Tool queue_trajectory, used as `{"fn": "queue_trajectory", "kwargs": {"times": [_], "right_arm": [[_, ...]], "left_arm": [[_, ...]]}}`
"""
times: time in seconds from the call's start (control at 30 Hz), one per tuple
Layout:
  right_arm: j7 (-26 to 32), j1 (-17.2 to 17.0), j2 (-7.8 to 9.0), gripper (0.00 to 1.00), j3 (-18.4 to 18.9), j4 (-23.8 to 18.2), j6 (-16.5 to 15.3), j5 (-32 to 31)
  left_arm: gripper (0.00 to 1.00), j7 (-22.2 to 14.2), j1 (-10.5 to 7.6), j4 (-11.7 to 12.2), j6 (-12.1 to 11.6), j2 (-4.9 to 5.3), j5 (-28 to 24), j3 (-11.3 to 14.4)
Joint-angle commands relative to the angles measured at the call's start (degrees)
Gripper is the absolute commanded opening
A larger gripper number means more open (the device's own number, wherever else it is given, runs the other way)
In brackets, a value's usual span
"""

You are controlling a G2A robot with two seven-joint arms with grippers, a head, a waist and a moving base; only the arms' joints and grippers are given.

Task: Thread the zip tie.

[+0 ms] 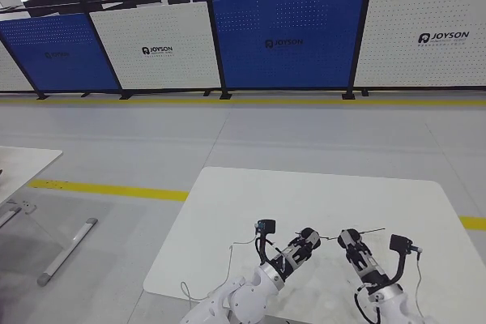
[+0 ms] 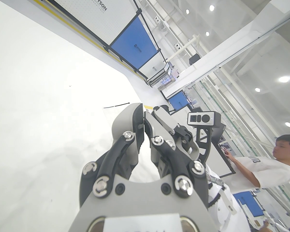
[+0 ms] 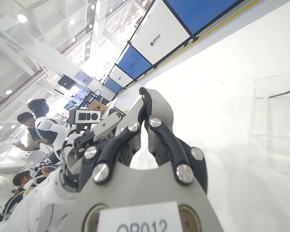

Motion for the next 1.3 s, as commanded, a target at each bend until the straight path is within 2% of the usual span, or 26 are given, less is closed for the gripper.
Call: {"fn": "queue_trajectory", "kwargs": {"times": [0.0,0.27,0.57,1.03,1.27], "right_arm": [[-0.6,-0.2,-0.07,0.0,0.2,-0.1,-0.4,0.2],[-1.3,-1.5,-0.11,0.0,1.5,-1.2,-1.5,0.3],[-0.6,-0.4,-0.55,0.0,0.8,-0.1,-0.1,-0.2],[-1.1,-1.4,-0.82,0.0,1.6,-0.9,-1.0,-1.1],[-0.7,-0.4,-1.18,0.0,0.6,0.0,0.0,-1.7]], "left_arm": [[0.0,0.0,0.0,0.0,0.0,0.0,0.0,0.0],[0.0,0.0,0.0,0.0,0.0,0.0,0.0,0.0],[0.0,0.0,0.0,0.0,0.0,0.0,0.0,0.0],[0.0,0.0,0.0,0.0,0.0,0.0,0.0,0.0],[0.0,0.0,0.0,0.0,0.0,0.0,0.0,0.0]]}}
